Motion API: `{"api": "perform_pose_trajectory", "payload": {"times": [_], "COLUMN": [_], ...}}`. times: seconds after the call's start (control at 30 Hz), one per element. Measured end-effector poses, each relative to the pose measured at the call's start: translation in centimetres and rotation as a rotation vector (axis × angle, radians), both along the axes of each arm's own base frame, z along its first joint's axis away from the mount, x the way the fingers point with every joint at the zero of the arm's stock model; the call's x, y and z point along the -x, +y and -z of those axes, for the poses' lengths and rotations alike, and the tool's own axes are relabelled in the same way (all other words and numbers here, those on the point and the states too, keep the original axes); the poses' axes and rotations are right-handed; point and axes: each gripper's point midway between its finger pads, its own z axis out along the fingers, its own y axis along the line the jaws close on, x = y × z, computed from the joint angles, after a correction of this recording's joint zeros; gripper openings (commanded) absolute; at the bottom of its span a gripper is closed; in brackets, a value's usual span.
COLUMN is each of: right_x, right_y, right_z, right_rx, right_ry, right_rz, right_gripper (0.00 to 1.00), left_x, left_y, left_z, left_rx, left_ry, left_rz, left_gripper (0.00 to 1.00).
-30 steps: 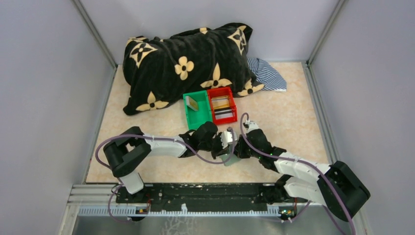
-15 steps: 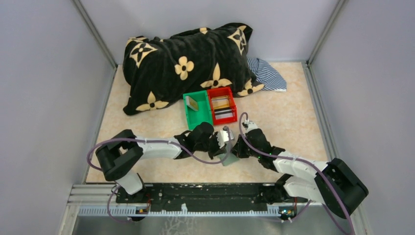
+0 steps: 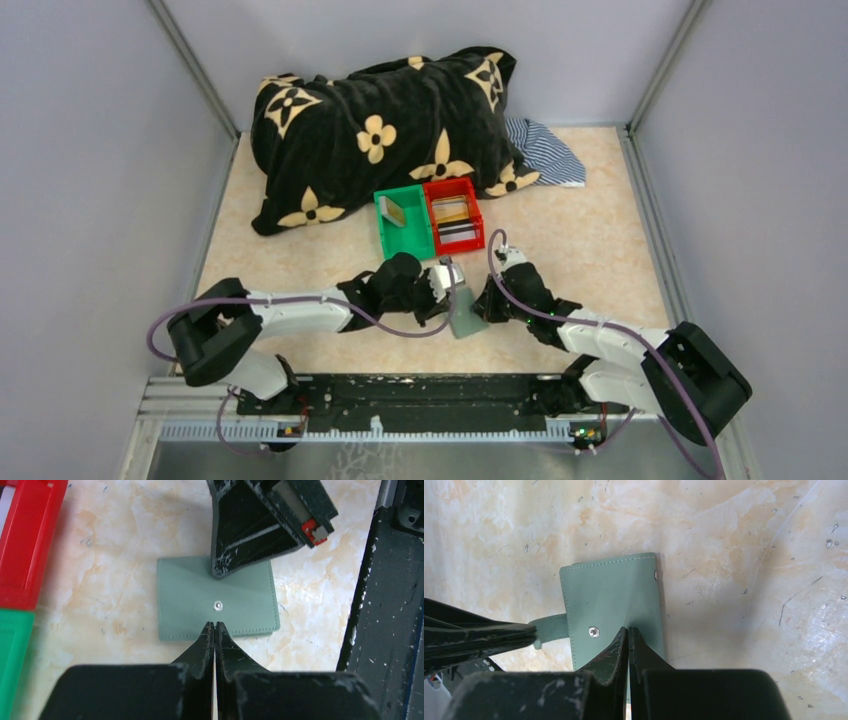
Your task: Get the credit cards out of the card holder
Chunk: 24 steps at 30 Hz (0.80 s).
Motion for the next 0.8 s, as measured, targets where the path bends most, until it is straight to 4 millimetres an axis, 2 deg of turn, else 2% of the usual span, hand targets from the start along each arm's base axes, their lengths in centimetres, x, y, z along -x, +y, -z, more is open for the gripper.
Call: {"api": "perform_pose_trajectory", "payload": {"times": [0.3, 0.37, 0.43, 0.57, 0.67, 0.73, 0.8], "right_x": [-0.3, -0.3, -0.3, -0.4, -0.2, -0.3, -0.4], "right_y": [0.2, 0.1, 0.0, -0.7, -1.4, -1.6, -1.7], "right_z": [-0.1, -0.1, -0.2, -0.4, -0.8, -1.1, -1.4], "right_rx": [0.013, 0.025, 0.040, 0.089, 0.125, 0.143, 0.157], "right_ry": [-0.004, -0.002, -0.001, -0.004, -0.010, -0.015, -0.020], "right_rz": [-0.009, -0.013, -0.019, -0.020, -0.023, -0.027, -0.034], "right_gripper": [0.00, 0.00, 0.00, 0.00, 0.00, 0.00, 0.00], "left_x": [0.3, -0.1, -0.7, -1.6, -2.0, -2.4, -2.7], "left_y": [4.9, 5.9, 6.6, 7.5, 8.0, 8.3, 8.3], "left_z": [-0.7, -0.8, -0.9, -0.2, 0.8, 1.1, 0.8], "left_rx": [0.004, 0.000, -0.008, -0.035, -0.064, -0.068, -0.052], "left_ry": [-0.024, -0.036, -0.045, -0.038, -0.024, -0.016, -0.016], "left_rz": [-0.162, -0.219, -0.276, -0.365, -0.420, -0.462, -0.489], "left_gripper": [0.02, 0.08, 0.20, 0.27, 0.49, 0.72, 0.90]}}
